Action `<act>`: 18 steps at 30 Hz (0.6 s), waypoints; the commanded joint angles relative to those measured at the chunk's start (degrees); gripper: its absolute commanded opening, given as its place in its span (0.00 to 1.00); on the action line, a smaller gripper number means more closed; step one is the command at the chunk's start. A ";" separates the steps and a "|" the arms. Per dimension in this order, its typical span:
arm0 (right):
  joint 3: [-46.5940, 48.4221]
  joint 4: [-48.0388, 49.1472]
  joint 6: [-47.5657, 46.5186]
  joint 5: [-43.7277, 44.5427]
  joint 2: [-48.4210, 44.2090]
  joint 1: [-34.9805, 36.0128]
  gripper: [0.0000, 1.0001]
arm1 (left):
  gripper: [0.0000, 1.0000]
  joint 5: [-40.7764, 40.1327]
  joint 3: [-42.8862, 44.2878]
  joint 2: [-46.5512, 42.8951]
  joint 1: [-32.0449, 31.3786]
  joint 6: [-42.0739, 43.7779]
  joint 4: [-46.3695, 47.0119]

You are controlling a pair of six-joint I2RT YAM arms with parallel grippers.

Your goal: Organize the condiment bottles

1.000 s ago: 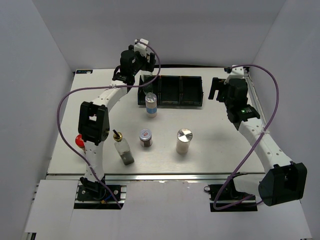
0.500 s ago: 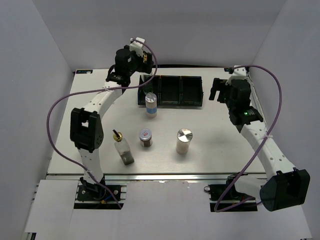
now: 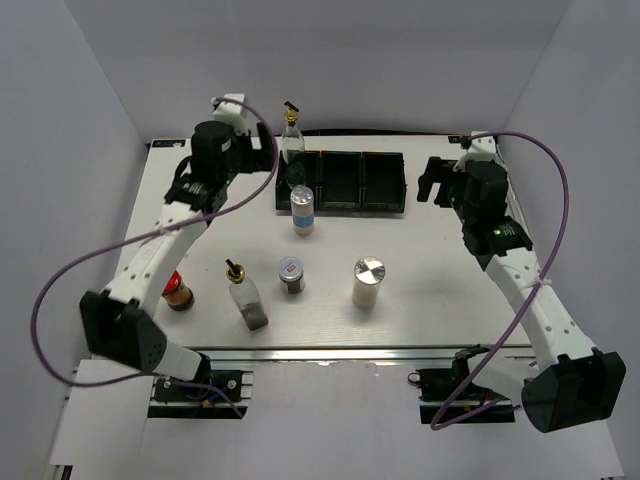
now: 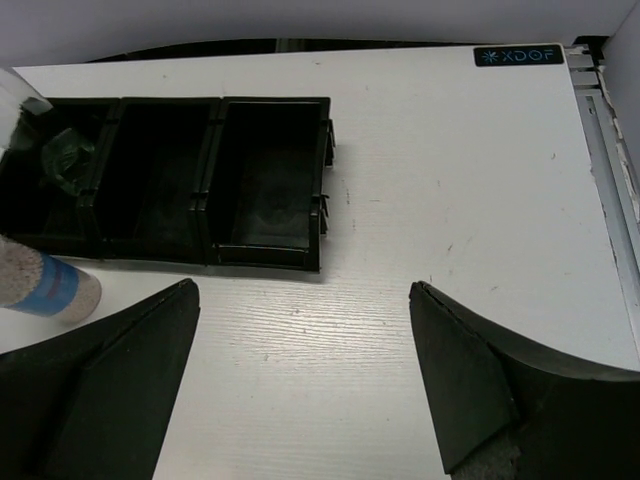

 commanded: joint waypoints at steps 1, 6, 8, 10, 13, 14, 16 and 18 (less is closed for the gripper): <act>-0.14 0.63 1.00 -3.65 -2.44 -0.33 0.89 | 0.98 -9.34 -5.31 -12.75 0.02 -6.59 -8.59; -1.28 2.20 1.70 -7.61 -3.76 -0.24 0.89 | 0.98 -19.23 -9.01 -27.16 -7.54 -12.83 -17.22; -0.58 1.78 1.70 -8.84 -3.32 -0.33 0.89 | 0.98 -19.71 -10.59 -30.78 -7.54 -15.98 -20.21; -0.31 1.16 1.53 -12.96 -3.32 -0.33 0.89 | 0.98 -24.18 -11.92 -34.99 -7.54 -18.45 -26.51; 0.74 0.28 -2.59 -24.38 -3.23 0.98 0.89 | 0.98 -25.69 -13.50 -38.70 -7.54 -19.69 -34.35; 1.35 -0.16 -7.04 -26.84 -3.32 4.12 0.89 | 0.98 -27.36 -13.94 -39.23 -7.54 -21.00 -35.94; 1.01 -0.25 -12.25 -28.28 -3.93 10.01 0.89 | 0.98 -32.61 -16.56 -40.89 -7.54 -23.81 -37.01; 0.65 -0.16 -20.57 -26.79 -4.20 21.48 0.89 | 0.98 -33.44 -19.29 -41.95 -7.54 -24.61 -32.91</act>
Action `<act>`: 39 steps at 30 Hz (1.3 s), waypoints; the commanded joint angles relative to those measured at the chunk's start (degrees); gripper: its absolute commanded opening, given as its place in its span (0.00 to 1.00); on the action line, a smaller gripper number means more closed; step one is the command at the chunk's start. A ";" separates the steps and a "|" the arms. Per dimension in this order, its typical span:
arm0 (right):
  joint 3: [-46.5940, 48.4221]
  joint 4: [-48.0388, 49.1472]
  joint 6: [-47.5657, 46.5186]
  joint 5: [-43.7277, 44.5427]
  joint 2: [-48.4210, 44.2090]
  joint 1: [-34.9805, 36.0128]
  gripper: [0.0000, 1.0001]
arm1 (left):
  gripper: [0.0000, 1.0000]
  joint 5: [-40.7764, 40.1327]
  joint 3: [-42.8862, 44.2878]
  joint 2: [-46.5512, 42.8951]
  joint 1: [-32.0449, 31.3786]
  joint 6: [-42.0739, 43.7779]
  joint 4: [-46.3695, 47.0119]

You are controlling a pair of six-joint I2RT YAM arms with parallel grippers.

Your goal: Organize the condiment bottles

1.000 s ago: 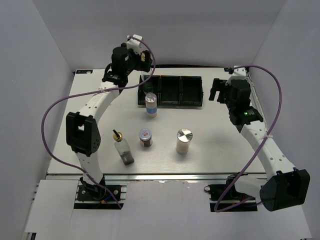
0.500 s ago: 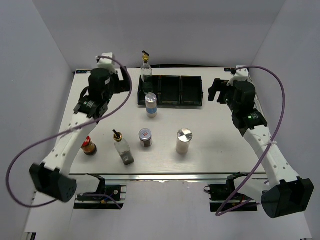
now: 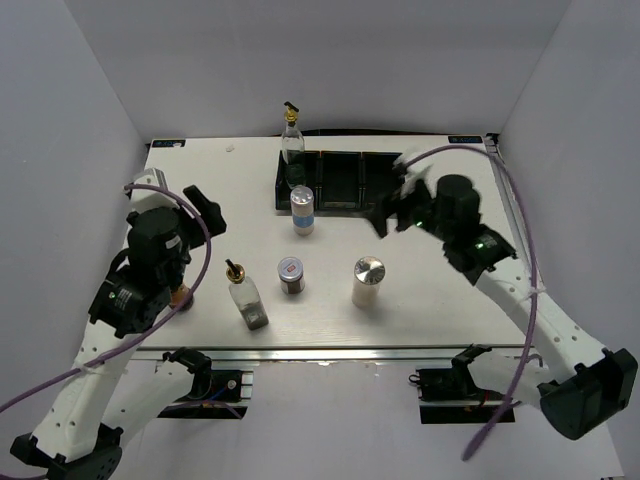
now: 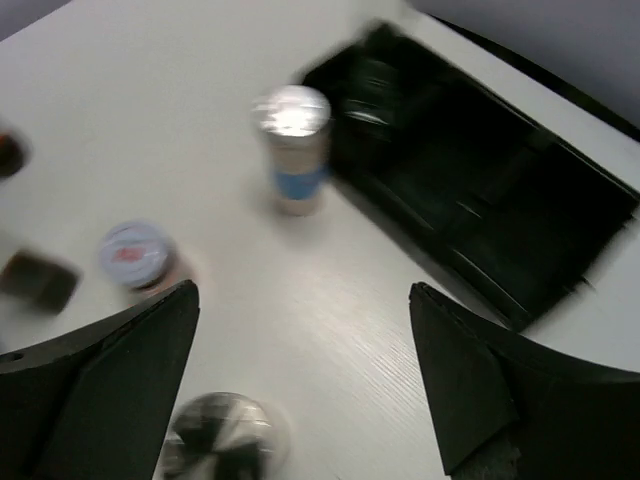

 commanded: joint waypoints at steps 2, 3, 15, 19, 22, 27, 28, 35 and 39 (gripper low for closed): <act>1.72 0.36 -16.43 -5.38 -0.13 22.33 0.90 | 0.98 -7.12 -6.57 -0.61 0.07 -5.41 -0.31; 2.42 1.06 -17.84 -5.99 0.75 24.83 0.89 | 0.98 -8.00 -7.18 -0.78 0.07 -5.85 1.01; 11.74 19.07 -15.66 -11.09 20.87 39.45 0.89 | 0.98 -18.91 -13.08 0.09 0.24 -8.84 9.52; 19.02 17.51 -14.51 -13.29 28.24 40.24 0.89 | 0.98 -18.56 -13.78 2.45 1.38 -7.00 12.88; 20.27 19.07 -13.37 -13.73 31.07 40.59 0.89 | 0.98 -15.42 -15.09 3.78 4.89 -7.00 16.39; 21.59 19.52 -10.92 -16.10 33.80 40.77 0.89 | 0.98 -1.35 -20.28 5.71 15.69 -8.22 27.38; 21.50 19.79 -10.39 -16.28 34.41 40.77 0.89 | 0.98 0.15 -20.81 6.41 16.67 -8.40 27.82; 22.03 22.78 -5.99 -19.00 37.66 41.21 0.82 | 0.98 0.96 -20.82 8.45 19.84 -7.70 27.66; 22.38 23.04 -4.32 -18.48 38.90 41.21 0.55 | 0.98 -0.97 -21.08 6.69 20.11 -7.35 26.95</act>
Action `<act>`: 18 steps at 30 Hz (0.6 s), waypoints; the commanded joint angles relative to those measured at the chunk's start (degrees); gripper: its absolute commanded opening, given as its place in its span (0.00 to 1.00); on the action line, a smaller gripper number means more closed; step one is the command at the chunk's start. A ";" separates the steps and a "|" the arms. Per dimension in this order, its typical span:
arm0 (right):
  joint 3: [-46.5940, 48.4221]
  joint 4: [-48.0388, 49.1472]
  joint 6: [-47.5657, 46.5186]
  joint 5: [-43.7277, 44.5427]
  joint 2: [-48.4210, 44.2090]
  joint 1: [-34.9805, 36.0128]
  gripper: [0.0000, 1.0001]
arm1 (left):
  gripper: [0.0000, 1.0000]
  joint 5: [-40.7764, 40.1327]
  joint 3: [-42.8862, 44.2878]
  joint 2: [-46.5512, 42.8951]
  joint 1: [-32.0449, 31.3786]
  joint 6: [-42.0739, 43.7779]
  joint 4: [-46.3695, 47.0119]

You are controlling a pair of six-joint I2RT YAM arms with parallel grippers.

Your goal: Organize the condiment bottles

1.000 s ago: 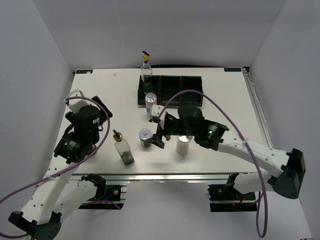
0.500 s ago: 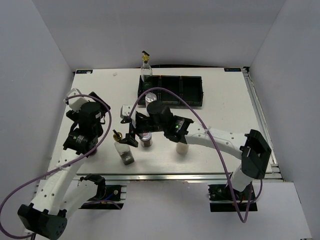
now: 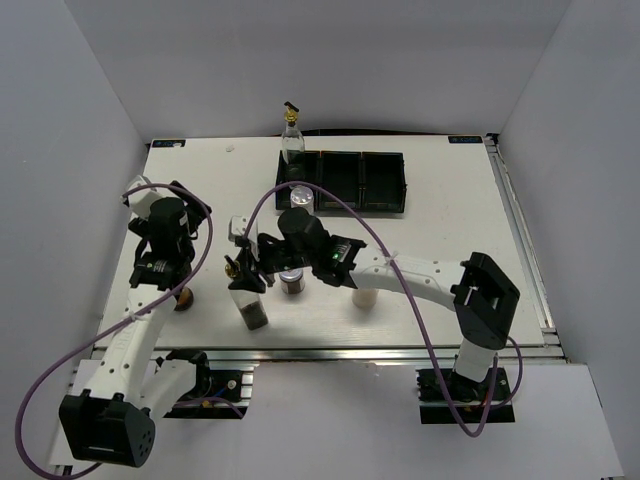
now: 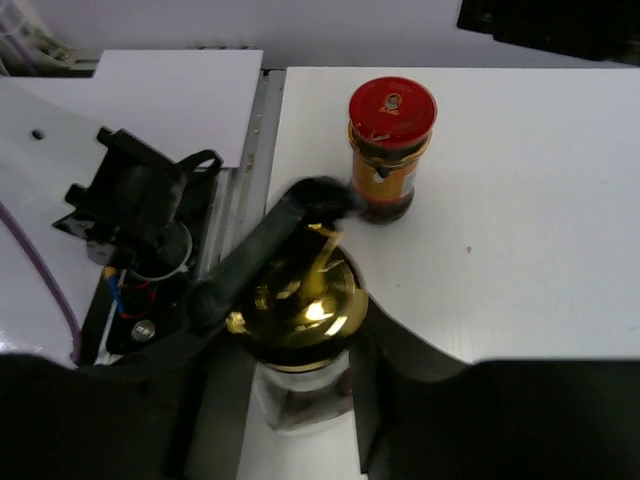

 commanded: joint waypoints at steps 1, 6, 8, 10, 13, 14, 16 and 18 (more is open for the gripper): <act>2.45 3.78 2.61 -0.86 0.43 0.38 0.39 | 0.98 -0.95 -0.16 -2.89 0.61 0.57 1.16; 2.97 3.88 2.44 -0.42 -0.36 0.29 0.11 | 0.98 -2.36 -0.42 -4.65 0.61 0.92 1.60; 3.93 4.14 2.52 0.71 -1.15 0.29 0.00 | 0.98 -2.89 -0.34 -5.09 0.61 1.09 1.77; 5.25 3.70 2.44 2.82 -1.68 0.12 0.00 | 0.98 -2.89 -0.34 -5.26 0.61 1.27 2.12; 8.32 3.44 1.38 7.13 -2.29 -1.11 0.00 | 0.98 -2.89 0.19 -5.18 0.70 1.79 2.39; 9.46 2.74 1.29 8.71 -2.21 -1.64 0.00 | 0.98 -2.98 0.37 -5.00 0.61 1.80 2.04; 12.89 2.29 1.29 9.60 -2.03 -3.56 0.00 | 0.98 -3.07 0.63 -5.00 0.61 2.24 1.77; 15.78 2.47 1.29 10.74 -1.51 -5.06 0.00 | 0.98 -3.51 0.37 -5.44 0.61 2.33 1.86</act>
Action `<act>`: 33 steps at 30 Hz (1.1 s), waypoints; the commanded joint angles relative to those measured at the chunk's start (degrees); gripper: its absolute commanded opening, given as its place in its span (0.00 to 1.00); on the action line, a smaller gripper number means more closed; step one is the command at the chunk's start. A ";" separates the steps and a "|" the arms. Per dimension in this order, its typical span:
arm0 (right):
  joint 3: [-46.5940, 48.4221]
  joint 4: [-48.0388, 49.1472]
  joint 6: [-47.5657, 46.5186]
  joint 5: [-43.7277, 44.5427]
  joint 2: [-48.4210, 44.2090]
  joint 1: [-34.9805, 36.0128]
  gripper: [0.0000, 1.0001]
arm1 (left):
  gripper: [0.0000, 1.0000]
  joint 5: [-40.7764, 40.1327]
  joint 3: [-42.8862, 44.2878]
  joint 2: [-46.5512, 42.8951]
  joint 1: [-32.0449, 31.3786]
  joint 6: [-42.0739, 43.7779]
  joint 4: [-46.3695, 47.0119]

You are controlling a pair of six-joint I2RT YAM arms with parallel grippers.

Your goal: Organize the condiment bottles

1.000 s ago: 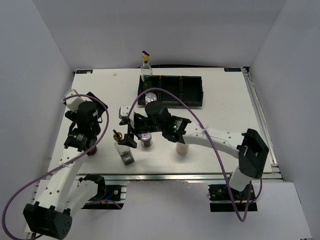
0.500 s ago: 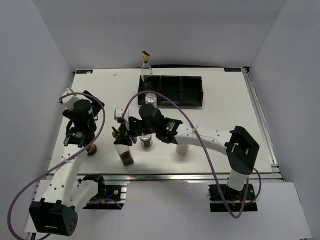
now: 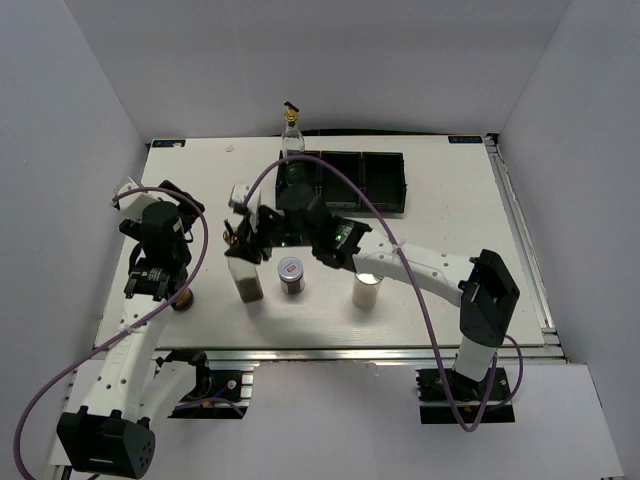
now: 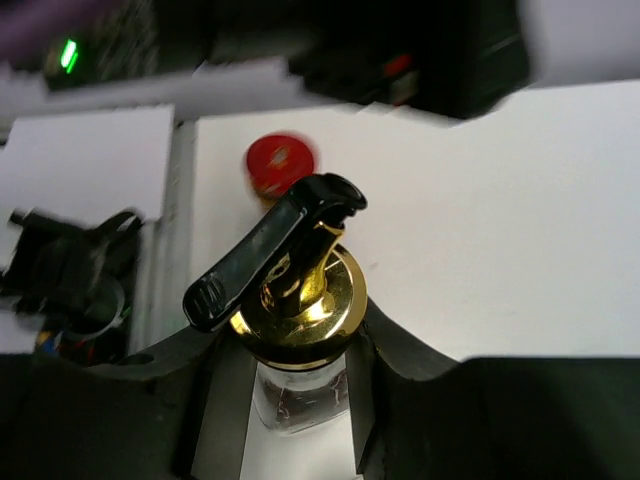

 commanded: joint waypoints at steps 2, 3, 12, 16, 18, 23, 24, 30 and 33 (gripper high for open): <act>10.67 7.23 -0.85 4.69 -1.37 -5.23 0.00 | 0.98 -1.08 -0.64 -1.75 0.35 0.82 1.47; 13.47 6.88 -0.94 5.04 -0.15 -6.02 0.00 | 0.98 -0.99 -0.91 -2.01 0.35 0.73 1.73; 31.50 4.86 1.35 6.10 11.97 -17.62 0.00 | 0.98 -1.17 -0.56 -1.13 0.35 1.78 1.91; 36.87 4.60 1.26 6.80 15.76 -20.52 0.00 | 0.98 -1.61 -0.03 -0.78 0.35 2.49 2.09; 39.33 4.77 0.56 6.71 17.61 -21.67 0.00 | 0.98 -1.61 -0.03 -0.70 0.35 2.75 2.61; 41.27 4.59 -1.64 6.45 19.99 -24.57 0.00 | 0.98 0.85 -0.99 -0.08 0.35 3.54 4.63; 41.27 4.86 -1.64 6.80 20.60 -24.83 0.00 | 0.98 0.94 -1.17 0.01 0.35 3.63 5.07; 40.83 5.82 -1.90 5.31 22.54 -27.21 0.00 | 0.98 1.73 -1.17 2.29 0.44 4.24 6.74; 40.21 6.18 -2.95 3.38 23.06 -27.91 0.00 | 0.98 1.47 -0.82 3.08 0.44 4.59 6.92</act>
